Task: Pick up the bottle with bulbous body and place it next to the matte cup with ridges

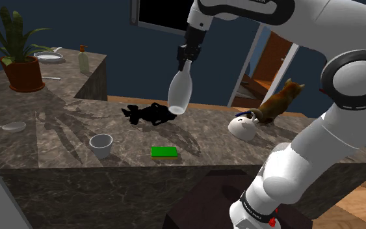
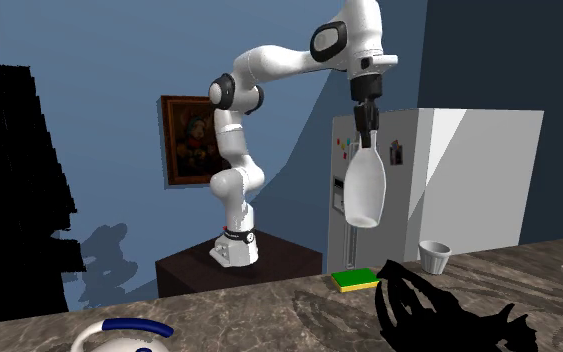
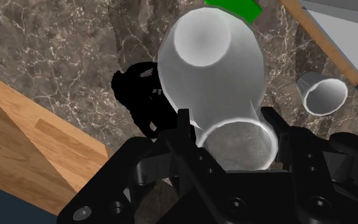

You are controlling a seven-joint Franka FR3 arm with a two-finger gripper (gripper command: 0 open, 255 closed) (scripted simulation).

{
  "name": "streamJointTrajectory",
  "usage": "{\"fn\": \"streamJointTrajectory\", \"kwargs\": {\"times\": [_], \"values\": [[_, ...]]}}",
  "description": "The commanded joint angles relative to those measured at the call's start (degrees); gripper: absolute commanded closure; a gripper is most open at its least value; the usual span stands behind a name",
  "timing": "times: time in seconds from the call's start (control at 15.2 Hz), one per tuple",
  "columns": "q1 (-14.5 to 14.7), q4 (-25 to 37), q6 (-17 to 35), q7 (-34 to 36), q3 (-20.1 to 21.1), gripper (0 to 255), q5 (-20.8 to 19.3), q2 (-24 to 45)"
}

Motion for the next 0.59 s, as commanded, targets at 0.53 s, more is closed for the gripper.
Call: {"fn": "streamJointTrajectory", "kwargs": {"times": [0.53], "values": [[3.1, 14.8, 3.1, 6.5, 3.4, 255, 0.4, 17.9]]}}
